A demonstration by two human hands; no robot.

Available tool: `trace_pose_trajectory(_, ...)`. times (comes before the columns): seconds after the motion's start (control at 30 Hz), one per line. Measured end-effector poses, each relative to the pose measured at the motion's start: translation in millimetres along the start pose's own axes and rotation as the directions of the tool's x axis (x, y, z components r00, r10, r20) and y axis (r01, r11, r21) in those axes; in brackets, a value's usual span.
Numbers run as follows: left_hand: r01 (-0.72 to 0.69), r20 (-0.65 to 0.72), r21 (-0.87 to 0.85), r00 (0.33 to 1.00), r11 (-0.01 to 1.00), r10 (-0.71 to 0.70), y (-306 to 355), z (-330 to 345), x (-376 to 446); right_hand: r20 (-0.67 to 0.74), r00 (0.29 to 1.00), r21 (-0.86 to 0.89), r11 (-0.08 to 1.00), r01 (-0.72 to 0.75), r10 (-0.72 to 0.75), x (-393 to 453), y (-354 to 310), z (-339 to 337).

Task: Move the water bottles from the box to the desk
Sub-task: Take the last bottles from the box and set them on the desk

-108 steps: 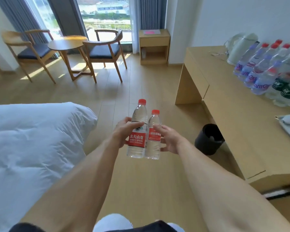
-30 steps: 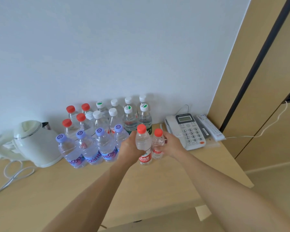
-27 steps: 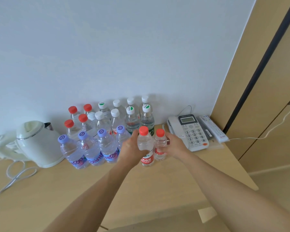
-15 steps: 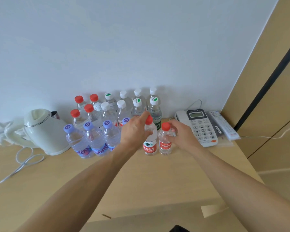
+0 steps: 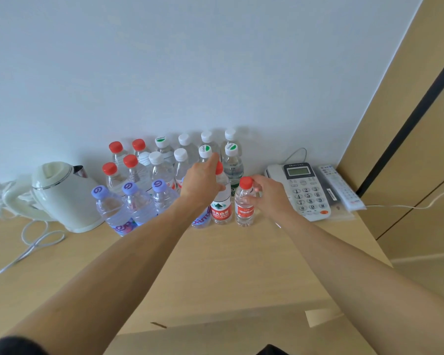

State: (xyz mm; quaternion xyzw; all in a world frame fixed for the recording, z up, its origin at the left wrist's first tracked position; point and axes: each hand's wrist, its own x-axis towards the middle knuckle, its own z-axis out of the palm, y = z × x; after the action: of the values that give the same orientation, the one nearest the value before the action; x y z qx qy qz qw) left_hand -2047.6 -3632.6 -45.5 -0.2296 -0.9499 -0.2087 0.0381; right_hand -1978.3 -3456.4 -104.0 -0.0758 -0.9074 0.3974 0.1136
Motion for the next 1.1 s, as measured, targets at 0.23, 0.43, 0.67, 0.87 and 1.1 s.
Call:
trace_pose_trajectory(0.23,0.064,0.06,-0.048,0.996,0.997,-0.061,0.0,-11.1,2.9,0.002,0.999,-0.001,0.999,-0.042,0.042,21.0,-8.4,9.1)
trace_pose_trajectory(0.43,0.067,0.057,-0.03,0.996,0.997,-0.065,4.1,-11.3,5.5,-0.018,0.999,0.058,0.998,-0.034,0.035,15.7,-5.3,8.9)
trace_pose_trajectory(0.67,0.06,0.086,-0.011,0.995,0.998,-0.059,2.5,-13.1,7.8,-0.019,0.999,0.044,0.999,-0.025,0.026,15.4,-2.9,11.4)
trace_pose_trajectory(0.87,0.09,0.07,0.004,0.993,0.996,-0.09,3.4,-11.7,7.1,0.004,1.0,0.053,0.998,-0.026,0.026,14.8,-3.0,9.8)
trace_pose_trajectory(1.1,0.081,0.049,0.021,0.995,0.996,-0.082,1.3,-10.3,5.9,0.021,0.999,0.044,0.998,-0.038,0.037,16.2,-3.9,10.0)
